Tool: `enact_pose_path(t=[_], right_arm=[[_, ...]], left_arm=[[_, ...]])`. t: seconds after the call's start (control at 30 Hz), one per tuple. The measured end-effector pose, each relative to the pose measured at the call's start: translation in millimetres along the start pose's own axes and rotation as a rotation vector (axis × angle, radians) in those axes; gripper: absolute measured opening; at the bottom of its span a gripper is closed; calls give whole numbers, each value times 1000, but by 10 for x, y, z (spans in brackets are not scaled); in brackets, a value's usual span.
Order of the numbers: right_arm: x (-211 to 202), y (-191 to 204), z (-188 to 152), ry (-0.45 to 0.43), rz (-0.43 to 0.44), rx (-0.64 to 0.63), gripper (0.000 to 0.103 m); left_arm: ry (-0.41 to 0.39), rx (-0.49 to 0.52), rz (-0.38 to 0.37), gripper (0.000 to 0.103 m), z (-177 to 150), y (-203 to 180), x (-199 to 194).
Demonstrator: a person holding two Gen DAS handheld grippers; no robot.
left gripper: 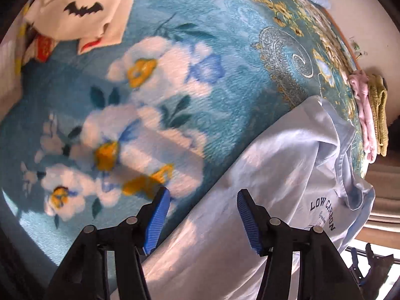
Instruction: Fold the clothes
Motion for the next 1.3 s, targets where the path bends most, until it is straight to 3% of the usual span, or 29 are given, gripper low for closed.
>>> enact_pose_path(t=[0.1,0.17,0.27,0.33,0.4,0.5,0.6,0.73,0.83,1.03,1.2,1.3], right_arm=[[77,26,-176,26,7,2,49],[119,62,-272,39,10,-4,49],[159,95,-368,53,-1,-18,49],[149,79,-396,53,-9,-18,49],[105,30,-402,44,-14,-8,49],[14,-94,-376,22,-18,27,49],[-50,-211,-360,7,-25,55,49],[-55,-221,-354,3,-35,49,49],[-15,-101,-332,-1,-45,6,49],[86,143,-212,-3,-76,-85,49],[171,347,-105,-5,-103,-162,49],[261,485,-42,5,-117,-212,49]], left_arm=[[-4,17,20,56,-83,-14,-12],[10,57,72,45,-142,-63,29],[15,112,136,19,-214,-125,78],[3,113,129,4,-221,-149,51],[-31,124,138,3,-185,-185,-43],[-144,183,200,3,60,-275,-368],[-278,225,256,3,503,-320,-814],[-377,264,303,3,1020,-428,-1256],[-386,276,326,3,1231,-503,-1357],[-322,289,474,3,1110,-247,-1139],[-278,78,497,3,989,444,-1058],[-265,31,492,3,902,627,-1067]])
Point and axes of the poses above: each gripper's, at about its wrist camera, not at the fingertips, and x roughly the way its jaws point, y to its left, z to its top, the point moved 3 cm from there along x, roughly the way its jaws point, and after that the axes turned 15 degrees about -z, right-handed, at the moved point
